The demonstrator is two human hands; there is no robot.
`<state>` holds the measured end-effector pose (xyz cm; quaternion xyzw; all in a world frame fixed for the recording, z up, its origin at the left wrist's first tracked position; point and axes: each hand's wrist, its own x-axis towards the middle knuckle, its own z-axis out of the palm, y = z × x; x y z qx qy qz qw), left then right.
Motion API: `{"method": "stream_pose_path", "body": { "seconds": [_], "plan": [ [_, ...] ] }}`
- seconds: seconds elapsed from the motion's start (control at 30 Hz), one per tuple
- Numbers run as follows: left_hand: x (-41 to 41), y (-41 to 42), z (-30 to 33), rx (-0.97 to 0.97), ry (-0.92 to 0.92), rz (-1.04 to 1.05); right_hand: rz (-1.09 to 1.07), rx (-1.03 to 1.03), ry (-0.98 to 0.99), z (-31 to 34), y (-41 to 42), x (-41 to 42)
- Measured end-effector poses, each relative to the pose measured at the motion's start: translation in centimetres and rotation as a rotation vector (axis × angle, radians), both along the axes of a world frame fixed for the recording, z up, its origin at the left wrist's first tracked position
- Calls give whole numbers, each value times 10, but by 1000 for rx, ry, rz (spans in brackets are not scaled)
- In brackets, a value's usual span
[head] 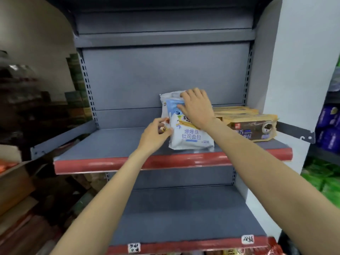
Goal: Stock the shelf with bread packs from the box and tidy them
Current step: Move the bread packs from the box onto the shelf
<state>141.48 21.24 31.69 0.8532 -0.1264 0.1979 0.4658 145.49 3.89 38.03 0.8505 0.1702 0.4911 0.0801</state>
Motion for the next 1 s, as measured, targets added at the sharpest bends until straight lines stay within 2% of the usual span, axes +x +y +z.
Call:
{"method": "stream_pose_path", "body": {
  "seconds": [0.17,0.37,0.43,0.53,0.63,0.7,0.87,0.93,1.0],
  "plan": [
    [-14,-8,-2,78,-72,40,127,321,-119,-36,-7,-42],
    [-63,-19,-20,13,-350,167,359,678,-29,-99,-15,-132],
    [-94,-18,-34,44,-460,195,397,723,-12,-123,-13,-158],
    [-135,-8,-70,257,-650,205,395,681,21,-169,-9,-191],
    [-165,13,-117,394,-667,158,344,647,185,-221,-6,-217],
    [-182,31,-153,470,-522,145,287,623,392,-258,-4,-231],
    [-213,77,-257,546,329,141,138,533,1075,-353,-1,-255],
    [-227,91,-300,485,554,112,118,541,1288,-392,3,-264],
    [-242,99,-338,353,672,148,92,663,1475,-430,10,-273]
  ]
}}
